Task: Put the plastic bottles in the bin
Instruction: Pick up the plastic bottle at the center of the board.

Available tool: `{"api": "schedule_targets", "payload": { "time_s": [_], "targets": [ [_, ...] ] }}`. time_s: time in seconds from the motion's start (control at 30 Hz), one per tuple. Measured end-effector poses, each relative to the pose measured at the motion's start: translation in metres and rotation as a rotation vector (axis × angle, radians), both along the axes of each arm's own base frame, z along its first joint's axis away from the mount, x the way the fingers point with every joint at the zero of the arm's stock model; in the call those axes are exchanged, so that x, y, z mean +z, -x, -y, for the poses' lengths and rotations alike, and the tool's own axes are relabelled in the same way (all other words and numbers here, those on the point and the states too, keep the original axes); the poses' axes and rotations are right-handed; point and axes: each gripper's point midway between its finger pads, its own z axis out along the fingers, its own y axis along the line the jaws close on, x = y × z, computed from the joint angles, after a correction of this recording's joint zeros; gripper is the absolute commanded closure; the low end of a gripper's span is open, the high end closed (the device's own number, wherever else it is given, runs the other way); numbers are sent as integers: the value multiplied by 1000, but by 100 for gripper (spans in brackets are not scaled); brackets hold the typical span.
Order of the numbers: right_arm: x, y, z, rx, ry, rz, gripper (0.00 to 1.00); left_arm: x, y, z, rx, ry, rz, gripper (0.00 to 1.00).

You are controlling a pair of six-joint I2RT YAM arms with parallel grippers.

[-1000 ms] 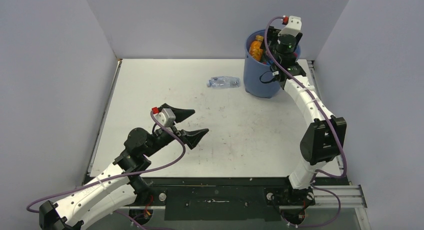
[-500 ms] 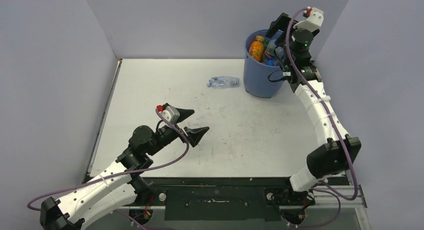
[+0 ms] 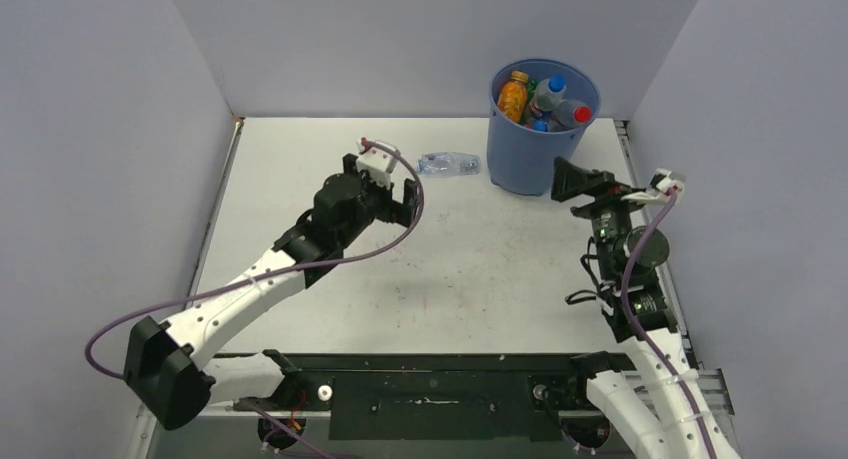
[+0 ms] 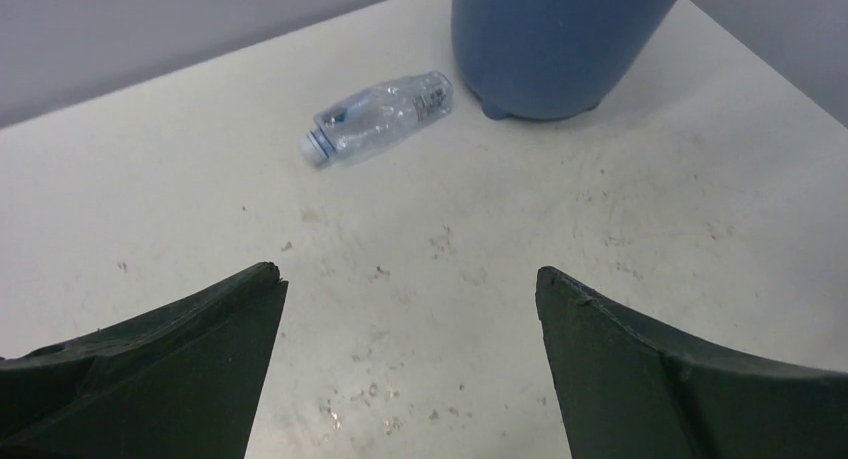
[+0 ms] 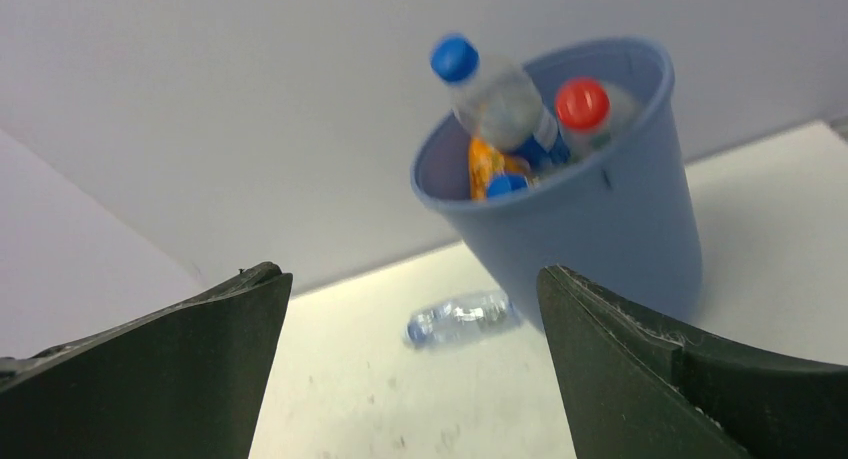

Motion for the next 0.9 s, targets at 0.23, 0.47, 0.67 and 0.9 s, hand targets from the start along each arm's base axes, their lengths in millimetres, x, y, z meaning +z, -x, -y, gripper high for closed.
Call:
{"api": "schedule_targets", "payload": {
  "time_s": [0.23,0.47,0.67,0.9],
  "targets": [
    [-88,44,-12,112,-39,-93,3,-15,-75,45,-126,-262,-17,4],
    [-149,72,-28,212,-96,-154,3,-105,-130,53,-287,-516,-180,4],
    [-200,76,-38,250,-74,-294,3,-139,-163,66,-420,-682,-152,4],
    [-212,84,-47,295,-37,-337,3,-152,-196,64,-520,-870,27,4]
  ]
}}
